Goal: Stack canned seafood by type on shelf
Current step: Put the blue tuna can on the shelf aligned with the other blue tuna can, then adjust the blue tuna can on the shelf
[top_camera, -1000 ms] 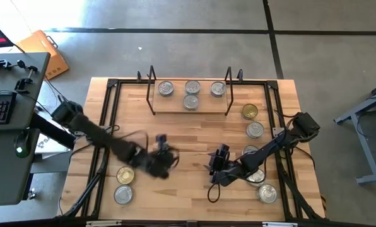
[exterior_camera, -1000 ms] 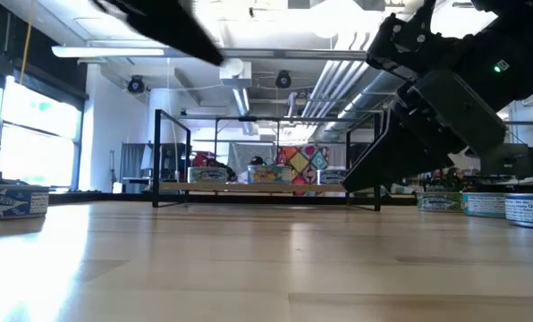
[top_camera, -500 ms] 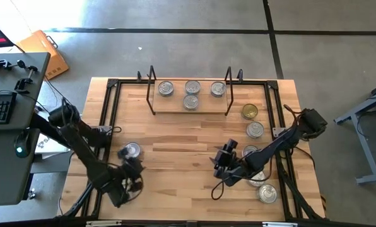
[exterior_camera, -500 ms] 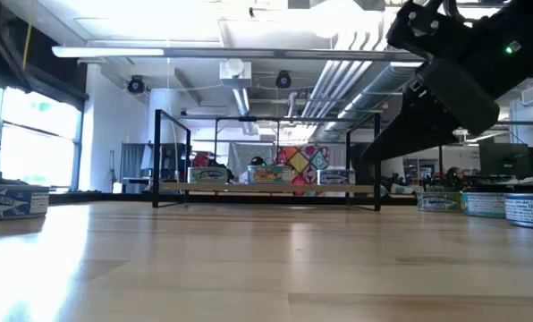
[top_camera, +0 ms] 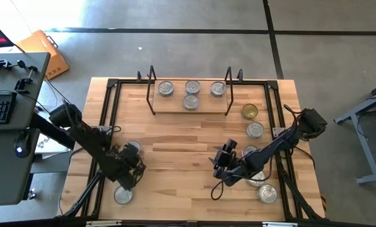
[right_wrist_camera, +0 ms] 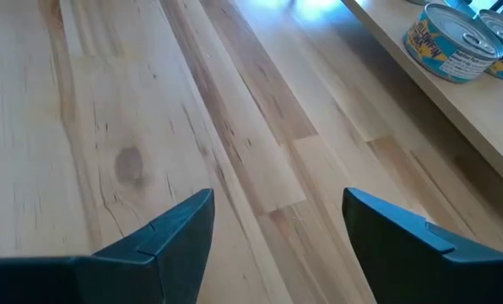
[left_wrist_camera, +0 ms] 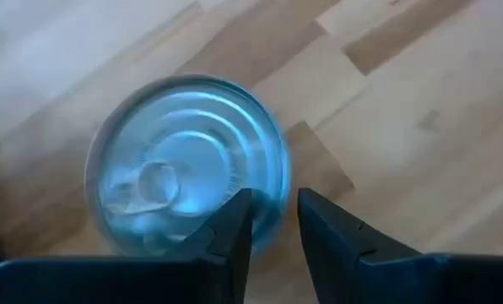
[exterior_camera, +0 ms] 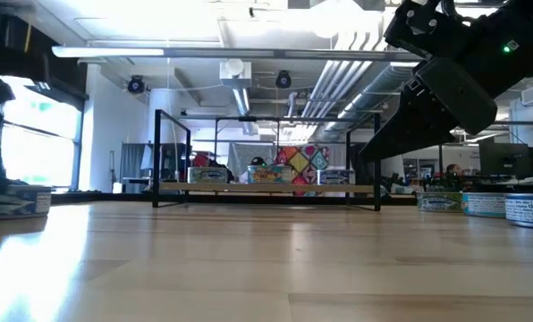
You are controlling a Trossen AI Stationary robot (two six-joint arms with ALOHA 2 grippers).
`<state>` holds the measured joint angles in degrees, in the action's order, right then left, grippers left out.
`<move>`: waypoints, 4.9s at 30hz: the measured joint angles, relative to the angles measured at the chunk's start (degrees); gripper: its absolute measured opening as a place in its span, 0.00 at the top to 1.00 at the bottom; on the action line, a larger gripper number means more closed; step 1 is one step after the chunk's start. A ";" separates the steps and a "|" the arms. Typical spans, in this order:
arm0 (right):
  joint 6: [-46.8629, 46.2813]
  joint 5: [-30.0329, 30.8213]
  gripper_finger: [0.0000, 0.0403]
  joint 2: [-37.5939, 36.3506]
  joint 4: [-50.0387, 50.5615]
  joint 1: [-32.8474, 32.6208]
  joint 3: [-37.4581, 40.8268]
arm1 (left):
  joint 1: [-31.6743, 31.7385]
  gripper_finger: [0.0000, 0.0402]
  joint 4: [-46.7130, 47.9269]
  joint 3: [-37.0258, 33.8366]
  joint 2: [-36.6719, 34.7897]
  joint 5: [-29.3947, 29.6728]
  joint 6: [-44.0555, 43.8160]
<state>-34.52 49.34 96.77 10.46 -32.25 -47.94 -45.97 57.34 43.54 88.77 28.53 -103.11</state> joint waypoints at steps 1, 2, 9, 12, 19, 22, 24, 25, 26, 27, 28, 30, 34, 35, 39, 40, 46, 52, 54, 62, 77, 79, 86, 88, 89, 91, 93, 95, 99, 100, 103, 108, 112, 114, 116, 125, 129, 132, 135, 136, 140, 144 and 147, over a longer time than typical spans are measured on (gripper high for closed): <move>0.00 0.00 0.37 0.00 0.00 0.00 0.00 | 1.24 0.80 -1.46 -0.97 -0.01 1.10 0.86; 0.00 -0.02 0.37 0.00 -0.02 0.00 0.00 | 2.47 0.81 -3.31 -1.83 -0.13 2.56 2.46; 0.02 -0.04 0.37 0.05 -1.12 0.00 0.00 | 9.32 0.87 -30.61 -2.79 0.13 10.75 28.95; 0.02 -0.03 0.37 0.05 -1.38 0.11 0.00 | 11.23 0.88 -43.66 -2.72 0.09 10.99 43.73; 0.00 -0.09 0.37 0.05 -2.09 0.13 0.00 | 11.57 0.87 -63.09 -2.70 0.09 7.82 76.40; 0.02 -0.28 0.37 0.05 -2.72 0.13 0.00 | 10.69 0.84 -62.30 -2.70 0.09 5.97 86.07; 0.02 -0.28 0.37 0.05 -2.93 0.29 0.00 | 10.44 0.81 -59.17 -2.70 0.09 6.05 88.51; 0.02 -0.28 0.37 0.05 -2.93 0.40 0.00 | 10.56 0.80 -56.94 -2.70 0.09 6.14 88.43; 0.02 -0.28 0.37 0.05 -2.96 0.51 0.00 | 10.81 0.78 -54.81 -2.70 0.09 6.26 88.19; 0.02 -0.28 0.37 0.05 -3.03 0.71 0.00 | 10.96 0.76 -52.70 -2.70 0.12 6.30 87.70; 0.02 -0.28 0.37 0.05 -3.08 0.78 0.00 | 11.19 0.74 -50.99 -2.70 0.38 6.39 87.33; 0.02 -0.28 0.37 0.06 -3.12 0.90 0.00 | 11.27 0.71 -47.92 -2.70 0.90 6.48 87.43; 0.02 -0.28 0.37 0.07 -3.42 0.87 0.00 | 12.18 0.69 -46.56 -2.72 3.70 4.90 88.71; 0.02 -0.28 0.37 0.07 -3.48 0.86 0.00 | 12.46 0.70 -47.54 -2.72 4.54 4.00 89.49; 0.81 -0.28 0.37 0.09 -4.10 0.70 0.00 | 13.49 0.75 -51.73 -2.42 7.75 4.10 89.95; 1.25 -0.28 0.37 0.09 -4.33 0.70 0.00 | 13.74 0.78 -52.65 -2.41 8.51 4.49 89.96; 16.58 -7.39 0.37 0.09 -15.01 -0.55 0.02 | 14.77 0.98 -63.07 -2.63 10.26 3.82 91.00; 36.35 -17.33 0.37 0.09 -24.13 -0.48 0.00 | 16.47 0.99 -77.28 -2.85 10.51 0.19 96.39; 42.67 -19.81 0.37 0.10 -23.16 0.30 0.01 | 17.16 0.99 -80.40 -2.77 10.47 0.17 96.60; 59.05 -21.11 0.37 4.37 -26.88 4.87 0.02 | 19.59 1.00 -85.67 -2.79 10.49 0.56 95.85; 66.43 -25.53 0.38 11.74 -40.26 11.51 0.01 | 20.93 1.00 -89.32 -2.77 10.38 -0.96 97.07; 66.42 -25.71 0.41 12.71 -42.13 11.85 0.02 | 20.93 1.00 -90.30 -2.77 10.38 -1.02 97.27; 58.09 -25.29 0.71 13.59 -42.85 11.59 0.02 | 20.99 1.00 -90.84 -2.68 10.26 -0.55 97.40; 54.73 -24.22 0.71 12.91 -41.22 10.83 0.02 | 20.61 0.98 -89.85 -2.66 9.50 0.59 97.42; 53.47 -22.84 0.71 12.15 -39.26 10.27 0.02 | 20.38 0.98 -88.44 -2.66 8.66 1.14 97.41; 50.78 -18.35 0.71 9.85 -33.46 8.99 0.02 | 19.62 0.97 -84.73 -2.63 6.80 2.51 97.39; 47.51 -13.40 0.71 6.69 -26.58 8.01 0.02 | 18.82 0.96 -80.78 -2.66 5.13 5.35 96.52; 42.76 -6.51 0.71 3.03 -18.47 8.11 0.02 | 18.25 0.96 -78.01 -2.66 3.76 8.72 94.95; 33.38 0.82 0.71 -1.70 0.51 14.15 -2.89 | 17.96 0.97 -77.62 -2.66 3.35 11.11 93.15; 32.82 0.62 0.71 -1.88 3.18 15.93 -3.98 | 17.96 0.97 -78.05 -2.66 3.43 11.09 92.67; 36.75 -0.23 0.71 -1.33 7.07 21.54 -6.43 | 17.96 0.97 -78.65 -2.66 4.07 11.11 91.41; 45.15 -0.04 0.71 0.22 6.94 30.49 -8.51 | 17.96 0.97 -78.35 -2.68 4.90 11.09 91.34; 45.80 -2.75 0.71 0.42 7.79 35.50 -8.61 | 17.89 0.97 -78.44 -2.68 4.92 11.11 91.26; 46.17 -6.47 0.71 0.43 8.47 37.35 -8.61 | 17.80 0.97 -78.61 -2.68 4.92 11.11 91.26; 46.53 -8.93 0.71 0.44 9.31 38.65 -8.61 | 17.80 0.97 -78.59 -2.68 4.92 11.11 91.26; 46.59 -9.00 0.46 0.44 12.44 40.15 -8.63 | 17.80 0.97 -78.60 -2.68 4.92 11.11 91.28; 47.01 -8.94 0.40 0.31 12.47 40.12 -8.63 | 17.80 0.97 -78.60 -2.68 4.92 11.11 91.26; 47.04 -8.94 0.39 -0.62 12.59 40.00 -8.63 | 17.80 0.97 -78.60 -2.68 4.92 11.11 91.28; 46.29 -8.91 0.39 -2.41 12.85 40.00 -8.63 | 17.80 0.97 -78.59 -2.68 4.92 11.11 91.26; 45.40 -9.06 0.38 -3.14 12.78 39.98 -8.63 | 17.78 0.97 -78.60 -2.68 4.92 11.11 91.26; 38.91 -14.43 0.41 -5.87 10.97 40.56 -9.23 | 17.78 0.97 -78.91 -2.68 4.92 11.13 91.28; 31.58 -20.10 0.53 -5.84 12.66 43.54 -15.19 | 17.83 0.97 -80.48 -2.68 4.92 11.15 91.74; 32.08 -23.19 0.66 -3.41 14.57 46.23 -21.74 | 17.83 0.97 -81.85 -2.68 4.92 11.15 93.24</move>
<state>-2.44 26.15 93.36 25.03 13.98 -69.69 -28.14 -24.51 40.86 93.69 39.68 -9.88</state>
